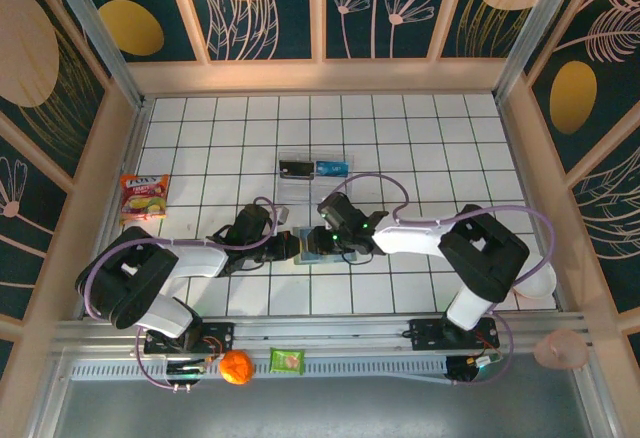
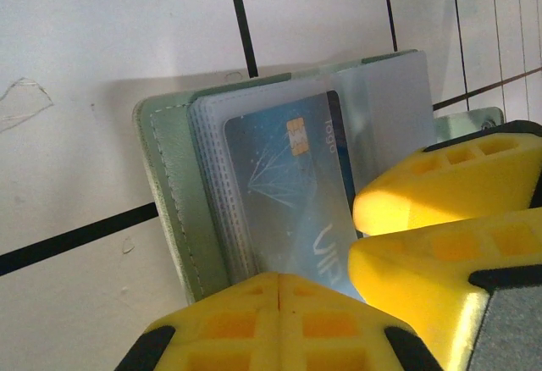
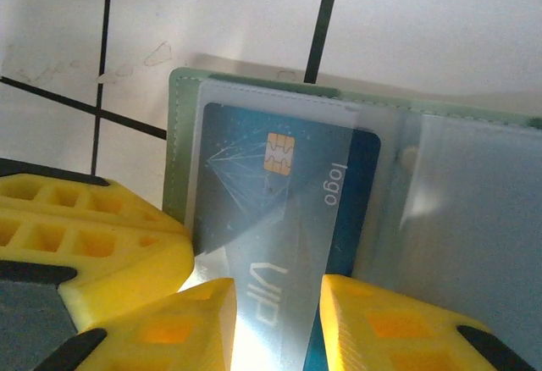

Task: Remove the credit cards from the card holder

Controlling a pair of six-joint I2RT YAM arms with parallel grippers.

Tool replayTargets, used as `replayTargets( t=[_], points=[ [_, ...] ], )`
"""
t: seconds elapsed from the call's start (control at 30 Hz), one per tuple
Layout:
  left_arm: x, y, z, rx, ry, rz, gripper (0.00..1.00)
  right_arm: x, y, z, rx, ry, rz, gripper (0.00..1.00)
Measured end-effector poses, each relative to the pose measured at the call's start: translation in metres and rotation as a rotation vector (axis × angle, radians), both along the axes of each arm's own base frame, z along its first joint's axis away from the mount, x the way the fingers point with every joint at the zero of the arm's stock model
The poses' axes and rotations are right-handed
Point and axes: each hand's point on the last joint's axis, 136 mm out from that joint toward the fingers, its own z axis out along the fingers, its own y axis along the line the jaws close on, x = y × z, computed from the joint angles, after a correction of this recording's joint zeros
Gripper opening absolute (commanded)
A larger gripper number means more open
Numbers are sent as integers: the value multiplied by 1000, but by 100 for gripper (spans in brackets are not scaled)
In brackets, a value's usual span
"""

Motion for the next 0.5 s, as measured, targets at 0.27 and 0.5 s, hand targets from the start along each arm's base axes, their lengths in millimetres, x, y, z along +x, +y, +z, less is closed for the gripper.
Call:
replayTargets(
  t=[0.27, 0.5],
  points=[
    [0, 0, 0, 0, 0, 0, 0, 7, -12, -4, -98, -70, -48, 35],
    [0, 0, 0, 1, 1, 0, 0, 8, -10, 14, -83, -133, -27, 40]
  ],
)
